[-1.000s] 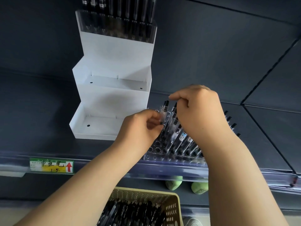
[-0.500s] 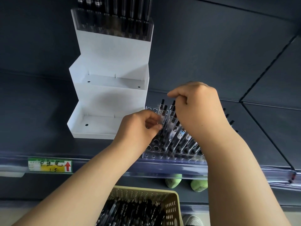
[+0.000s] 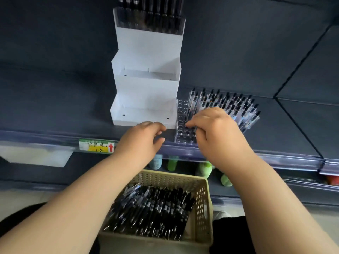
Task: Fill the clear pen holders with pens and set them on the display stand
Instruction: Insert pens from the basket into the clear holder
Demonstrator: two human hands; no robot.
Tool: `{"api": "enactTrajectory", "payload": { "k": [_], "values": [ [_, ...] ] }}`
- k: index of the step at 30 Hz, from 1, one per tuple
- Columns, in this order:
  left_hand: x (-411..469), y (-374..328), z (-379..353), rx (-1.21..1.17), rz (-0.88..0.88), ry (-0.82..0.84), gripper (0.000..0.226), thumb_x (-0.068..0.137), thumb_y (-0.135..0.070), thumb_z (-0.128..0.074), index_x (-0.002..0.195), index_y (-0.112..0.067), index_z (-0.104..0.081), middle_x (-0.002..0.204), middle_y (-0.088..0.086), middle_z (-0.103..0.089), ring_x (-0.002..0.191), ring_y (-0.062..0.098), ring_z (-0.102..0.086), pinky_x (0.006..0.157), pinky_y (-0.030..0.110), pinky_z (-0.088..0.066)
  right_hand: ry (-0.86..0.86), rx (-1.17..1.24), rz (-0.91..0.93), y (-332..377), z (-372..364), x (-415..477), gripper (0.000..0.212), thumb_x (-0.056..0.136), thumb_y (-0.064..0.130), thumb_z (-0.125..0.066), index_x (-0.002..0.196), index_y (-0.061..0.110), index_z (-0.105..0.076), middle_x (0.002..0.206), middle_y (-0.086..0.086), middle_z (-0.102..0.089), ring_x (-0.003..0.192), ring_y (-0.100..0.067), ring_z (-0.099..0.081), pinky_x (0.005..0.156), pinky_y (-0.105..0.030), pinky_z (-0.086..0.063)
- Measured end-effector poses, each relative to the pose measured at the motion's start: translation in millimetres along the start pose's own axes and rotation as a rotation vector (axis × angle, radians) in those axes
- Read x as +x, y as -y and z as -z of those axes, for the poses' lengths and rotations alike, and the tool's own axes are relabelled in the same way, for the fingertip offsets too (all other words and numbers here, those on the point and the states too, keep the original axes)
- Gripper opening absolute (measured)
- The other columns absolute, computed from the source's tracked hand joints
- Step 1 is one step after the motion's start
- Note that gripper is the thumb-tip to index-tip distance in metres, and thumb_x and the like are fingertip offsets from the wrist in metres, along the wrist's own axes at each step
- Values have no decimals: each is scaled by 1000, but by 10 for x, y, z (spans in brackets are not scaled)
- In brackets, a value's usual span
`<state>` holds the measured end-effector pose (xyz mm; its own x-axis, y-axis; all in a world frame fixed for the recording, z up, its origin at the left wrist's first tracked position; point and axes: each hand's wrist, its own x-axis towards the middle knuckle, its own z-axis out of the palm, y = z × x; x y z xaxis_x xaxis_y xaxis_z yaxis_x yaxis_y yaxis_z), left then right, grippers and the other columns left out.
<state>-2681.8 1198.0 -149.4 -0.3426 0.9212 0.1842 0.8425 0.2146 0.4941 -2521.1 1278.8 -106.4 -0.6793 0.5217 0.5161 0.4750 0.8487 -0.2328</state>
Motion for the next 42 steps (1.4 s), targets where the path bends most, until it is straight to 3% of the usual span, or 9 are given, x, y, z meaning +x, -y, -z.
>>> {"api": "enactTrajectory", "payload": {
  "k": [4,7,15,20,25,29,32,35,42],
  "values": [
    [-457,107,-40,97,66,135,31,90,-27,-57,121,-28,-56,119,-9,-59,107,15,-55,89,34,-48,189,74,-83,111,-51,-477,36,78,3,-41,93,6,-74,94,-9,-70,93,-30,-60,83,-41,-52],
    [-738,222,-140,171,101,244,29,91,-29,-55,121,-31,-56,117,-11,-58,104,14,-55,87,35,-50,452,48,-226,128,-105,-786,36,90,6,-40,112,14,-68,116,-2,-63,114,-19,-49,100,-27,-40],
    [-897,826,-437,341,404,407,28,89,-19,-50,115,-23,-61,112,0,-58,94,22,-57,75,27,-46,819,20,-386,218,-522,-1102,35,91,8,-42,118,19,-63,122,-2,-60,114,-20,-54,97,-29,-44],
    [-853,861,-601,452,448,539,45,80,0,-51,121,-17,-56,117,5,-57,100,24,-59,83,30,-50,926,75,-379,360,-920,-1075,38,93,6,-41,123,20,-60,129,-5,-55,113,-21,-55,98,-32,-46],
    [-776,831,-791,481,460,580,40,83,6,-46,120,-7,-53,121,13,-56,107,29,-57,85,33,-47,974,69,-233,580,-1379,-1040,44,90,2,-44,130,18,-53,131,-10,-48,117,-29,-50,97,-37,-46],
    [-705,838,-899,488,479,613,34,92,-5,-39,122,-6,-56,126,16,-56,115,30,-55,93,34,-44,1016,-16,19,755,-1658,-1001,46,84,-2,-50,128,8,-50,129,-13,-46,122,-32,-41,99,-40,-38],
    [-650,837,-933,545,434,646,33,91,-3,-41,119,-8,-58,124,13,-57,114,29,-55,89,33,-45,1090,-160,179,819,-1807,-959,45,83,-1,-56,128,4,-51,130,-17,-45,123,-33,-38,103,-44,-31],
    [-604,848,-961,623,365,670,33,89,0,-43,116,-10,-59,122,9,-60,113,27,-56,82,31,-46,1108,-234,248,840,-1911,-941,42,84,0,-56,126,0,-51,131,-19,-46,121,-33,-39,105,-45,-30],
    [-531,860,-998,702,321,691,33,92,-3,-40,119,-11,-59,124,8,-59,115,25,-55,83,29,-45,1058,-293,288,840,-1987,-924,46,88,7,-51,133,6,-44,136,-14,-44,124,-28,-37,108,-41,-27]
  ]
}}
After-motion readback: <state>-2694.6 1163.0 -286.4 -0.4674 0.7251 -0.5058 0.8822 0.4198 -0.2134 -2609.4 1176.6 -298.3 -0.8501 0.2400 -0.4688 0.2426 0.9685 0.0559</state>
